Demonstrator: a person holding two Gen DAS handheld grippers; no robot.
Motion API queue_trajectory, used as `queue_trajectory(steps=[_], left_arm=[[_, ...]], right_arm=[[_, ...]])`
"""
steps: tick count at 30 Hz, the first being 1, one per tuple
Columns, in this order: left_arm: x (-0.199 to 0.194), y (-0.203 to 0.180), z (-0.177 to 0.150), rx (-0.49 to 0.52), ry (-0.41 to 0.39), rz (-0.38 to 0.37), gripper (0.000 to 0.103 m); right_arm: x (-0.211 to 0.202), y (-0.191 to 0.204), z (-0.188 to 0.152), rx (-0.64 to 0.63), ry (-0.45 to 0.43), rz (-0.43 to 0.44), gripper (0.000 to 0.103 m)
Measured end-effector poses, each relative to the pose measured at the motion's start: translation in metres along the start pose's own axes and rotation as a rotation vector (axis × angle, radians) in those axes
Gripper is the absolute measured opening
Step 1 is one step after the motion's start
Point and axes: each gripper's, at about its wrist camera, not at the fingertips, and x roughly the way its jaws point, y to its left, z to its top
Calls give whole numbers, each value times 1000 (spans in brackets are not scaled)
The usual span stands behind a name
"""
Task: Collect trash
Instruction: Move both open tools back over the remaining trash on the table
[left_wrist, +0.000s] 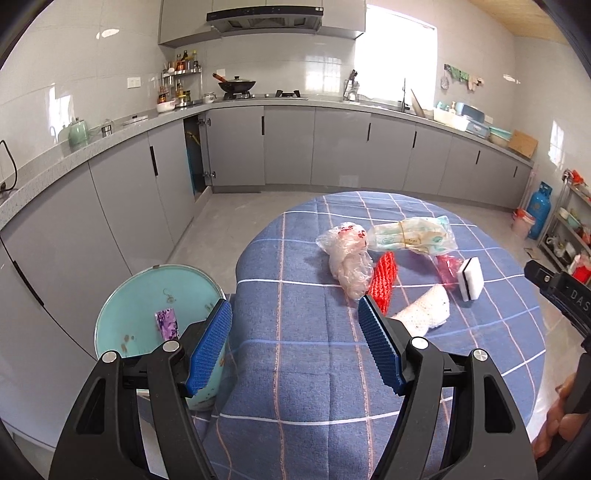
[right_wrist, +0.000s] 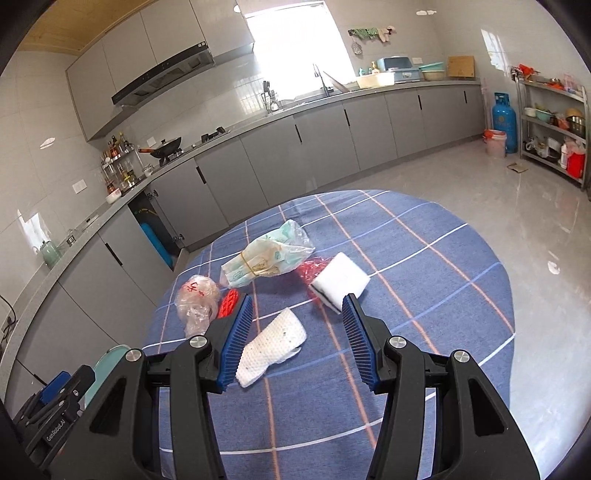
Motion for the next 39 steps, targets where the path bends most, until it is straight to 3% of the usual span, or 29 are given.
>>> queue_trajectory(steps=[13,27,39], left_arm=[[15,-2,-4,-27,24,-2,71],[56,42,-13,-116,93,36,70],[93,6,-22,-108,121,-85,70]], right_arm=[[14,-25,-6,25,28,7,52],[33,-36,-5,-25,28,17,52],[87,-24,-20,-85,180,110,59]])
